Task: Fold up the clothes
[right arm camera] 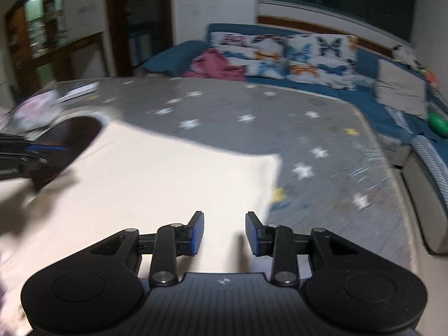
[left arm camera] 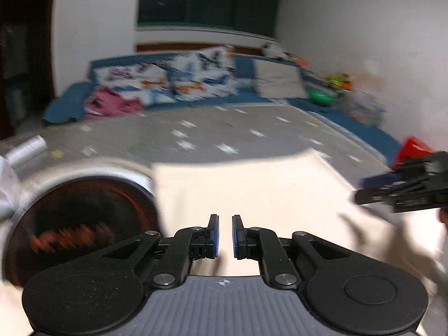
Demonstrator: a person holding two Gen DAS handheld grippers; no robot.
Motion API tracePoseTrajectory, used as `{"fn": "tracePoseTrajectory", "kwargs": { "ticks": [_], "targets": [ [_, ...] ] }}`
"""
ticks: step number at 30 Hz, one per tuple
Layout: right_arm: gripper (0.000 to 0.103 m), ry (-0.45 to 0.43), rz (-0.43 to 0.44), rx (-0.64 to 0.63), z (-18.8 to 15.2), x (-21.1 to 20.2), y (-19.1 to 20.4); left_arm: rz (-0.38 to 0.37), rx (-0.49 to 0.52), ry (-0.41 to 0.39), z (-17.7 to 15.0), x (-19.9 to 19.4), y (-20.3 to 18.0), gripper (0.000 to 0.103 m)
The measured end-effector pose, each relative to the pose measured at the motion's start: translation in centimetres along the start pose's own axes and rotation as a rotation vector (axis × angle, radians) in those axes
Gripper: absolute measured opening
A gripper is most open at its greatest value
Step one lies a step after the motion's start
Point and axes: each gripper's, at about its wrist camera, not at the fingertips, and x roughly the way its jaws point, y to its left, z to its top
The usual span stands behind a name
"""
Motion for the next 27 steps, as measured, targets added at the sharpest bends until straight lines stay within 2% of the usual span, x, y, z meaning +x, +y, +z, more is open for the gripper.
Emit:
{"fn": "tracePoseTrajectory", "kwargs": {
  "ticks": [6, 12, 17, 21, 24, 27],
  "targets": [
    [0.036, 0.02, 0.096, -0.089, -4.1, -2.9, 4.8, 0.022, -0.04, 0.054, -2.9, -0.7, 0.1, 0.011],
    [0.038, 0.03, 0.091, -0.07, -8.0, -5.0, 5.9, 0.057, -0.06, 0.043, -3.6, -1.4, 0.9, 0.011],
    [0.038, 0.004, 0.07, -0.025, -10.3, -7.8, 5.3, 0.065, -0.035, 0.021, -3.5, -2.4, -0.7, 0.011],
    [0.038, -0.013, 0.059, 0.005, -11.7, -9.5, 4.7, 0.019, 0.007, 0.002, -3.3, -3.2, -3.3, 0.011],
    [0.038, -0.047, 0.037, 0.086, -12.1, -11.0, 2.9, -0.033, 0.044, -0.005, -3.3, -3.5, -5.7, 0.012],
    [0.038, -0.064, -0.054, 0.172, -12.5, -12.0, 0.4, -0.09, 0.08, 0.0, -3.4, -3.2, -8.3, 0.013]
  ]
}}
